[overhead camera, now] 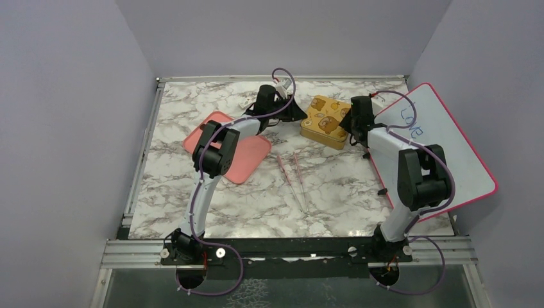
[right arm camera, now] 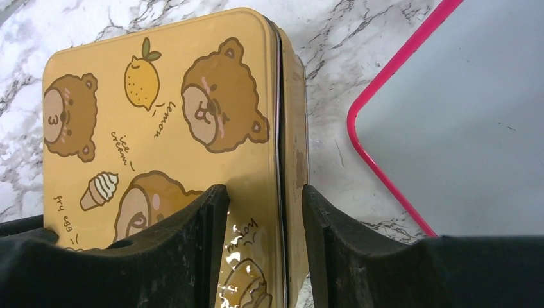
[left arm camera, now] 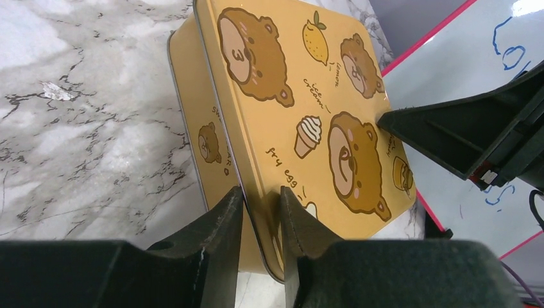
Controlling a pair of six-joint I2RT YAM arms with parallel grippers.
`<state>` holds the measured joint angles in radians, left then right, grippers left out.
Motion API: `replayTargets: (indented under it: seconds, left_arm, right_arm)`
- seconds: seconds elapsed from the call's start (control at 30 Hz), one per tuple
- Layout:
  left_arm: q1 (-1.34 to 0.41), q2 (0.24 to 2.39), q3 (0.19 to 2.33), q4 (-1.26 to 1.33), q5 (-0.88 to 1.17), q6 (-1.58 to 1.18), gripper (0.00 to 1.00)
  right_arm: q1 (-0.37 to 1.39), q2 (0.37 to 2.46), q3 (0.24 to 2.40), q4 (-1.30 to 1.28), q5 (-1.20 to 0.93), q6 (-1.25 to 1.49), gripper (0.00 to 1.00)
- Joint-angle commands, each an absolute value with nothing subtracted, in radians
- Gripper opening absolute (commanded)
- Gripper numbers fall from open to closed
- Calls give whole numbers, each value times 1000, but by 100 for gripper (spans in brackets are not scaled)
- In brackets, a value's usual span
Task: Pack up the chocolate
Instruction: Close the box lid on the packing box.
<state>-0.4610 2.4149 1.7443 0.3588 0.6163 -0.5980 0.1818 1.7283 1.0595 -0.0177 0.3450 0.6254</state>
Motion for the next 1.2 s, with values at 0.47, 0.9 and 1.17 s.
replayTargets:
  seconds: [0.47,0.9,1.17]
  left_arm:
    - [-517,2362,1679,371,567,-575,32]
    - [-470,2264,1571,368,536,-619,36]
    - [-416,2187,1472,369,484,-612,41]
  right_arm:
    - [178,1763,1034,-17,223,586,40]
    - [218,1778,975,50,40,623,37]
    - [279,1809,980,58,18,649,20]
